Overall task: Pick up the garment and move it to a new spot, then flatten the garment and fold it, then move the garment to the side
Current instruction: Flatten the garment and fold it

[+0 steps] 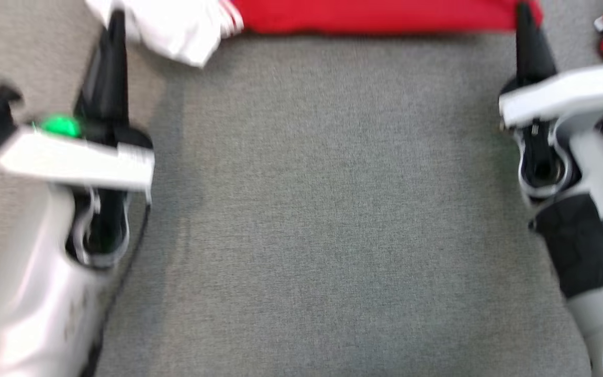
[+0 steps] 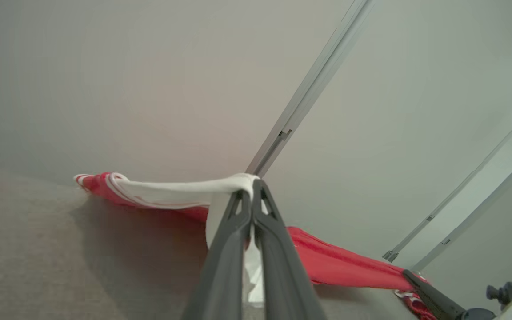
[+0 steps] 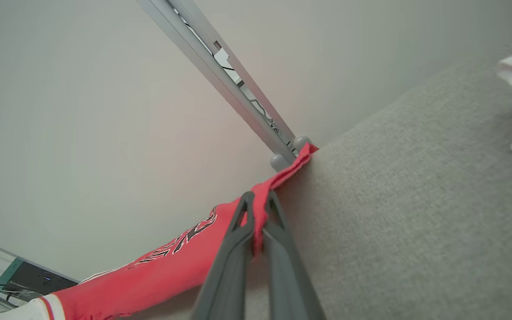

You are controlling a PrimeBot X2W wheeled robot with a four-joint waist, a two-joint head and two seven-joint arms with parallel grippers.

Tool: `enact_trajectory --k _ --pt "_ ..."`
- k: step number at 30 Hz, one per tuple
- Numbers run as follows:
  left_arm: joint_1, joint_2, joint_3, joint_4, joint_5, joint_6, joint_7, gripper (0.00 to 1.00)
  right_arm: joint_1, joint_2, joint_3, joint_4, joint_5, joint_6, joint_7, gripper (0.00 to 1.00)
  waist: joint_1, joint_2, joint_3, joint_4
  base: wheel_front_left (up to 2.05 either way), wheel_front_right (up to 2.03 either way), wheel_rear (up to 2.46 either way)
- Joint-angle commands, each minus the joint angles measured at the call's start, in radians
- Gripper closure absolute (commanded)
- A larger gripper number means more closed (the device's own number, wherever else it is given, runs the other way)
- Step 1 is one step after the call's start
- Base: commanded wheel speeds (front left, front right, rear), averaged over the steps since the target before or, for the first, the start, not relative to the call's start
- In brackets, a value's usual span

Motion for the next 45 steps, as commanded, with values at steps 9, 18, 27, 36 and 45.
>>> enact_trajectory --k 9,18,27,36,45 --pt "0.376 0.014 0.008 -0.211 -0.065 0.068 0.0 1.0 0.326 -0.057 -0.078 -0.204 0.055 0.0 -0.008 1.0 0.0 0.0 -0.151 0.048 0.0 0.0 0.0" --pt "0.631 0.065 -0.054 -0.398 -0.092 0.059 0.043 1.0 0.634 -0.043 -0.199 -0.392 -0.022 0.0 -0.008 1.0 0.0 0.0 -0.29 0.086 0.0 0.0 0.0" --pt "0.801 0.124 -0.078 -0.526 -0.098 0.11 0.088 1.0 0.913 0.009 -0.256 -0.558 -0.062 0.0 0.007 1.0 0.0 0.0 -0.379 0.094 0.0 0.0 0.0" --pt "0.871 0.159 -0.106 -0.535 -0.099 0.124 0.126 1.0 1.052 0.051 -0.312 -0.661 -0.099 0.0 0.077 1.0 0.0 0.0 -0.4 0.08 0.0 0.0 0.0" --pt "0.901 0.166 -0.102 -0.489 -0.12 0.133 0.132 1.0 1.092 0.08 -0.354 -0.681 -0.141 0.0 0.132 1.0 0.0 0.0 -0.381 0.066 0.0 0.0 0.0"
